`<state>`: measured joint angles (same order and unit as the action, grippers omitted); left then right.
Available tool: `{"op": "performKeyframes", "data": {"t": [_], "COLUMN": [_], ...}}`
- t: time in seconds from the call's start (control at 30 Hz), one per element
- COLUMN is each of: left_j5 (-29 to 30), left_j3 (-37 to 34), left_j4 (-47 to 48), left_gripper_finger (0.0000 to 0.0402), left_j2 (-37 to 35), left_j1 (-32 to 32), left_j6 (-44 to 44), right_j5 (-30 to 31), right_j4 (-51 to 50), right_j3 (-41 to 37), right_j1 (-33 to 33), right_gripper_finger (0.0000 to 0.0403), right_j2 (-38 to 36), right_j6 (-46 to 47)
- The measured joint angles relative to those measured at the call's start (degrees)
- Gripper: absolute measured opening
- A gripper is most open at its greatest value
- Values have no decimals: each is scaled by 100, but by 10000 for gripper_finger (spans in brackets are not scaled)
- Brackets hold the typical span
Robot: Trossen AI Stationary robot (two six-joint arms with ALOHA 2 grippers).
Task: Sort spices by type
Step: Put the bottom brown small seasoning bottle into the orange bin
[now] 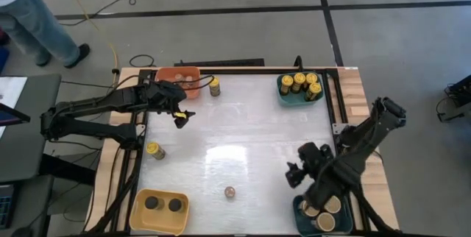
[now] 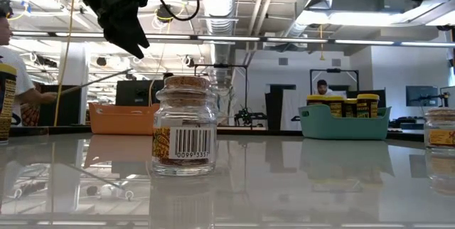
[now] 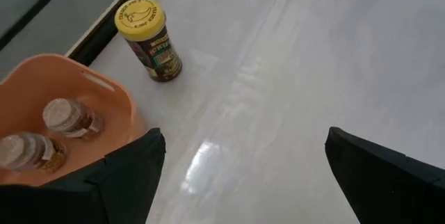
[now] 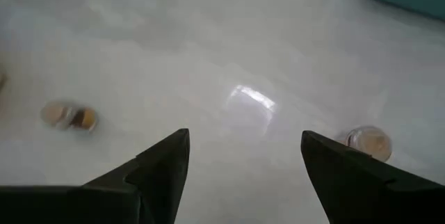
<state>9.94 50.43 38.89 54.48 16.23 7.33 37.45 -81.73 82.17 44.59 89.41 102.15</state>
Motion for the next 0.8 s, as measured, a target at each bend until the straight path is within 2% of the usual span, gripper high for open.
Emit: {"op": "performKeyframes", "data": {"t": [0.13, 0.23, 0.47, 0.67, 0.8], "left_j5": [87, 20, -146, 655, 1000], "left_j3": [0, 0, 9, 112, 532], "left_j4": [29, 29, 111, 193, 410], "left_gripper_finger": [395, 397, 393, 393, 393], "left_j2": [-2, -1, 0, 201, 874], "left_j1": [-113, -202, -449, -1642, -2537], "left_j6": [-72, 221, 1747, 3585, 4597], "right_j5": [-2, -2, -4, -7, -16], "right_j4": [2, 0, -4, -11, -49], "right_j3": [0, 0, 0, 2, 2], "right_j1": [-328, -492, -613, -613, -593], "right_gripper_finger": [302, 302, 302, 302, 302], "right_j2": [0, 0, 0, 2, 2], "right_j6": [-11, -22, -438, -1089, -1115]}}
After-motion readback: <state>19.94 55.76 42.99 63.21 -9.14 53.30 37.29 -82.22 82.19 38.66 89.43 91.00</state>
